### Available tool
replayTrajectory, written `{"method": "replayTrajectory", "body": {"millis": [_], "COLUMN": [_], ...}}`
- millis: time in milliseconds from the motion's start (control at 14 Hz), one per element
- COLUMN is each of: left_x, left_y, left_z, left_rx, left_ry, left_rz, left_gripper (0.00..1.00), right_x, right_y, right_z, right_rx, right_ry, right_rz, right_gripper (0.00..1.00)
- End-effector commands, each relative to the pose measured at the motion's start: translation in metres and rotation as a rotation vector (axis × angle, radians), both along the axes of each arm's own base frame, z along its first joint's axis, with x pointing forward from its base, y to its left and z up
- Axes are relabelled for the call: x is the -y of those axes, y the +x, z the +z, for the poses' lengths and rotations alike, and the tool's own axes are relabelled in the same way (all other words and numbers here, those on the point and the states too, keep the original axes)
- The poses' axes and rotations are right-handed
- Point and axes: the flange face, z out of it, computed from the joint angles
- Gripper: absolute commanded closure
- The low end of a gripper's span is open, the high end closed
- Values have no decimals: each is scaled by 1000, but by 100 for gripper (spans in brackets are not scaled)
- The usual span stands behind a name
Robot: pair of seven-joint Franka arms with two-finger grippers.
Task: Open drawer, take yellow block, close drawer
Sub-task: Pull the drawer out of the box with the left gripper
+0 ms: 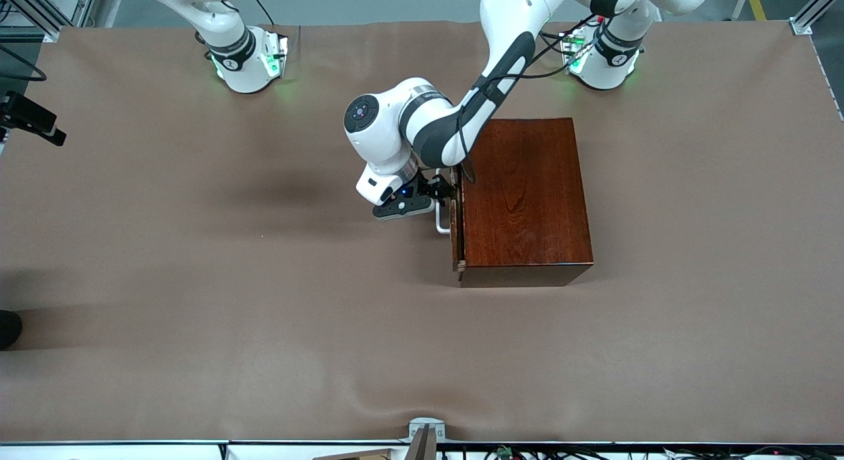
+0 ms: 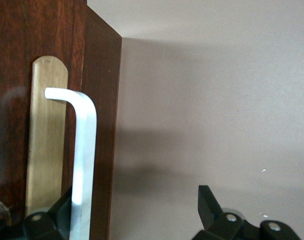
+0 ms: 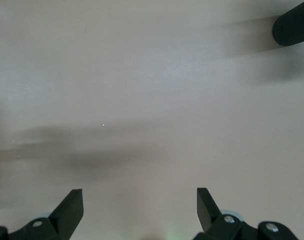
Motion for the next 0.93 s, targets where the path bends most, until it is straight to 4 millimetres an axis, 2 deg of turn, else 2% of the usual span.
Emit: {"method": "replayTrajectory", "body": {"millis": [0, 857], "left_x": [19, 38], "left_y": [-8, -15], "left_z": [4, 19], "left_rx": [37, 58], "left_ry": [-38, -133], "left_rz": [18, 37], "left_gripper": [0, 0], "right_x": [3, 1], "right_y": [0, 2], "right_z": [3, 0], "right_rx": [1, -5], "right_ry": [19, 19], "right_rz": [-2, 0], "right_gripper": [0, 0]}}
